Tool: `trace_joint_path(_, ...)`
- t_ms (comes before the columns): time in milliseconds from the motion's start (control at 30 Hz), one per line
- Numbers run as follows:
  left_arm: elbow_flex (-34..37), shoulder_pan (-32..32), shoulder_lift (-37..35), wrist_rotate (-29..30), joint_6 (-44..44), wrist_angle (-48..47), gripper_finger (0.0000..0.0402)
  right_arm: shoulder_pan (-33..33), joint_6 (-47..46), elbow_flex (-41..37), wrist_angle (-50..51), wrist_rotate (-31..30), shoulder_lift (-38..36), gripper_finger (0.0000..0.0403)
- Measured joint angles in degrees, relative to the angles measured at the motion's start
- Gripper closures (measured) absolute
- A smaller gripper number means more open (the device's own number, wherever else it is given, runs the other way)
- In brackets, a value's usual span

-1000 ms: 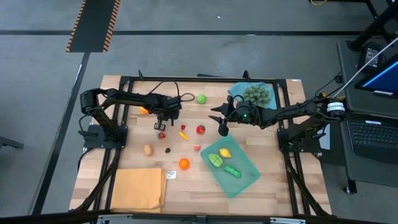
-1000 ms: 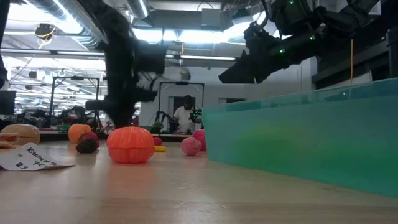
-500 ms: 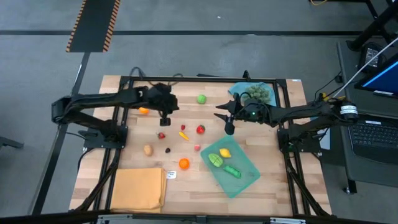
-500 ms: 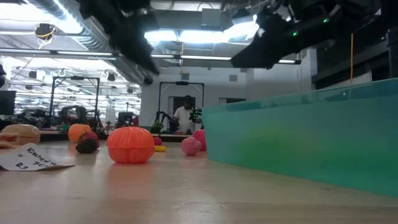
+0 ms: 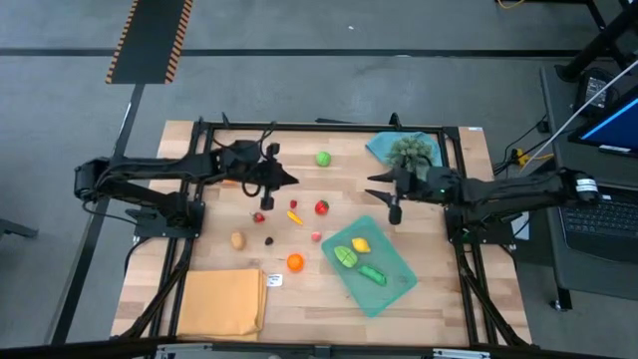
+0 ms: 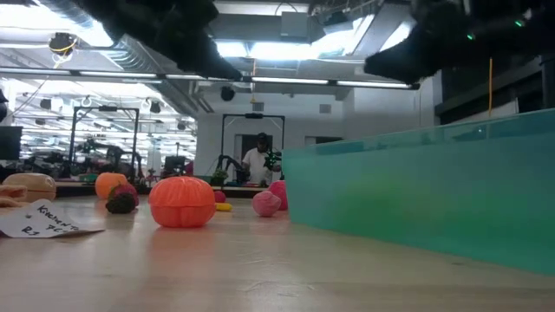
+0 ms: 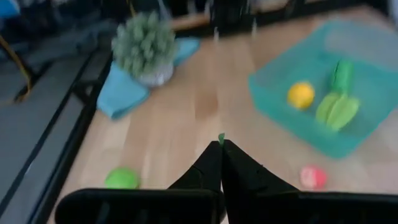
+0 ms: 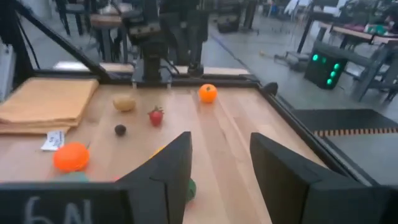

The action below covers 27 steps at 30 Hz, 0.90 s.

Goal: Pick and placing Produce into tupperware
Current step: Put the black cherry into the green bin

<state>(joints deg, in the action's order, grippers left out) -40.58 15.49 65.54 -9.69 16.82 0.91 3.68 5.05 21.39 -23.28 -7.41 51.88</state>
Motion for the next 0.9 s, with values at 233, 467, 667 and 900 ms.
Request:
trace_joint_path(233,11.5,-0.3,0.1,-9.2,-7.2,29.5,0.0401,-1.5,-0.6,-9.7,-8.2,3.7,-6.4,0.0237)
trace_joint_path(467,12.7,-5.8,5.8,-7.8,-8.7,39.7,0.0401,-2.2,-0.6,-11.5,-8.3,5.4,-8.7,0.0237)
trace_joint_path(667,7.2,-8.5,15.2,-7.5,-7.9,43.2,0.0402,-2.2,-0.9,-11.6,-7.7,9.1,-8.7,0.0237)
trace_joint_path(900,-1.7,-12.8,25.1,-7.4,-8.8,44.2,0.0401,-2.2,-1.8,-11.6,-7.5,11.8,-8.7,0.0237)
